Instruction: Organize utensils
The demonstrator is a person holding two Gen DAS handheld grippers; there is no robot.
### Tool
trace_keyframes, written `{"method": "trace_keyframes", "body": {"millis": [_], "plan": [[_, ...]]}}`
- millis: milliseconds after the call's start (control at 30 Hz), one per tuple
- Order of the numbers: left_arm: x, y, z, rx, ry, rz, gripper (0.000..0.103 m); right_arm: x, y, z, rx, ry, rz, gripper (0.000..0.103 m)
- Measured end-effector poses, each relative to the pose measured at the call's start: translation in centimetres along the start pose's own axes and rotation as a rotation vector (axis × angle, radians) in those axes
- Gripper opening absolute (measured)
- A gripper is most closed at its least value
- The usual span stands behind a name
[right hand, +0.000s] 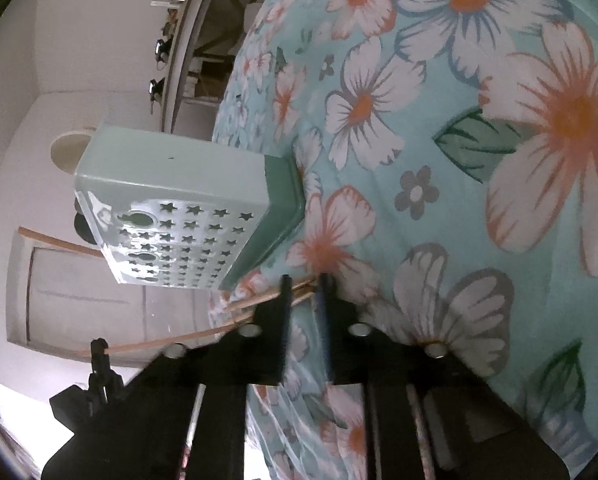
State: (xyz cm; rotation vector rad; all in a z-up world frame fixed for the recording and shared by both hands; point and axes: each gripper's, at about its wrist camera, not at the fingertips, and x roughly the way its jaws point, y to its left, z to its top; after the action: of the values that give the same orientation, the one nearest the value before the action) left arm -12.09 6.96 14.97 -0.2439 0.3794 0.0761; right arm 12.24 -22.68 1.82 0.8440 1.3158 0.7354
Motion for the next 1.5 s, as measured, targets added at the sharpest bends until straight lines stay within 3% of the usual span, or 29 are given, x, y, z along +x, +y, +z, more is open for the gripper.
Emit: {"method": "trace_keyframes", "body": {"millis": [167, 367, 467, 600, 767, 900, 1100, 1167, 1233, 1300, 1500], "plan": [[-0.3, 0.3, 0.0, -0.01, 0.001, -0.001, 0.006, -1.7, 0.2, -0.4, -0.015, -0.057, 0.006, 0.006], [-0.3, 0.4, 0.0, -0.014, -0.001, -0.001, 0.006, -7.2, 3.8, -0.9, -0.147, -0.183, -0.009, 0.005], [-0.4, 0.6, 0.2, -0.029, -0.002, -0.004, 0.006, -11.6, 7.9, -1.4, -0.304, -0.295, -0.076, 0.004], [-0.5, 0.6, 0.3, -0.028, -0.001, -0.006, 0.006, -16.1, 14.0, -2.8, -0.567, -0.444, -0.243, 0.004], [-0.7, 0.0, 0.3, -0.015, -0.006, -0.008, 0.006, -15.8, 17.9, -4.5, -0.788, -0.437, -0.37, 0.004], [-0.5, -0.3, 0.2, -0.017, -0.006, -0.012, 0.006, -12.3, 17.8, -4.1, -0.833, -0.367, -0.392, 0.004], [-0.5, -0.4, 0.1, -0.022, -0.004, -0.009, 0.006, -10.6, 15.0, -3.0, -0.685, -0.292, -0.312, 0.007], [-0.2, -0.4, 0.1, -0.026, -0.003, -0.013, 0.006, -11.0, 12.2, -2.4, -0.552, -0.267, -0.281, 0.01], [-0.3, -0.4, 0.1, -0.026, -0.006, -0.01, 0.006, -12.1, 8.9, -2.4, -0.389, -0.265, -0.239, 0.028], [-0.1, -0.4, 0.0, -0.029, -0.004, -0.013, 0.006, -13.3, 5.9, -2.7, -0.256, -0.28, -0.216, 0.035], [-0.1, -0.4, -0.1, -0.029, -0.005, -0.012, 0.006, -15.3, -3.2, -3.5, 0.115, -0.325, -0.159, 0.047]]}}
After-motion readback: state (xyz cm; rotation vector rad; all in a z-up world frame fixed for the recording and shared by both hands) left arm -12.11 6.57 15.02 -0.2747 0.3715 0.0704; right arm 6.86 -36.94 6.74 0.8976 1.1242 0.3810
